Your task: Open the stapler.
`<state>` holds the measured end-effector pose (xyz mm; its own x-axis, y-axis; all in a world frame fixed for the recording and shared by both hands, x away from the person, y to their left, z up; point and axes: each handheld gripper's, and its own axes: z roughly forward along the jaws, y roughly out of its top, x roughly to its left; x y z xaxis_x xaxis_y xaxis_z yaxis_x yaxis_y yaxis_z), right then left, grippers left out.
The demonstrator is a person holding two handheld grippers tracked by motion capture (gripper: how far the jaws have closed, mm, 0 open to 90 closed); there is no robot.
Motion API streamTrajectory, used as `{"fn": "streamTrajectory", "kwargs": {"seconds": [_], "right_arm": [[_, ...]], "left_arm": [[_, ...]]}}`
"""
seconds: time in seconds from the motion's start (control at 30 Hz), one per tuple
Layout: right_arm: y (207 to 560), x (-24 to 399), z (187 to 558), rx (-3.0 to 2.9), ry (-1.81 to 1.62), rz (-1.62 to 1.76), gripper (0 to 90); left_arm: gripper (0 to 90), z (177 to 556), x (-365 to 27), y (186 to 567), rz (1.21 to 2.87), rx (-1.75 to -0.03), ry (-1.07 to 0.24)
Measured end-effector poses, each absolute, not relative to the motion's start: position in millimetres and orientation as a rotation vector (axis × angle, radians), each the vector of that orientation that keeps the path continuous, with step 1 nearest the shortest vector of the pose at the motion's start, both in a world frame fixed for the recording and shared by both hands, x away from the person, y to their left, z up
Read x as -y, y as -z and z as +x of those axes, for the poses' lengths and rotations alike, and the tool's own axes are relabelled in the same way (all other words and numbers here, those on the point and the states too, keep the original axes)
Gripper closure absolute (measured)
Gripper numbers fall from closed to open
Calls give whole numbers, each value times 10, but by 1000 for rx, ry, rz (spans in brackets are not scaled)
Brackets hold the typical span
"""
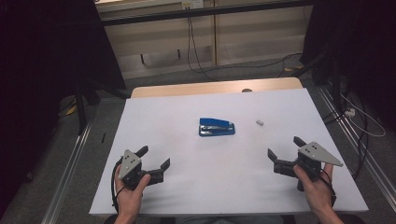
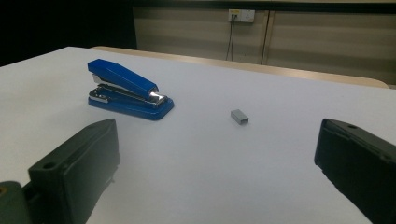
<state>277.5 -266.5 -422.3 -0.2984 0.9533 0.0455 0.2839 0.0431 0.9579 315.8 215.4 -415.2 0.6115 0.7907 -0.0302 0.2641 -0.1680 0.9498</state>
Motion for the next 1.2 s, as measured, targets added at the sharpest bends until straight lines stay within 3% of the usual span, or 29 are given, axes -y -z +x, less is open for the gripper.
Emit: {"fn": "streamTrajectory", "kwargs": {"seconds": [0.73,1.2], "right_arm": [[4212,2605,2773,-1709,-1297,1238,11],[4207,2453,2816,-1813,-1316,1192,12]], "left_arm": [[49,3181,-2141,4172,1727,-934,-533],[58,3247,-1893,4159,1845,-802,-485]]}}
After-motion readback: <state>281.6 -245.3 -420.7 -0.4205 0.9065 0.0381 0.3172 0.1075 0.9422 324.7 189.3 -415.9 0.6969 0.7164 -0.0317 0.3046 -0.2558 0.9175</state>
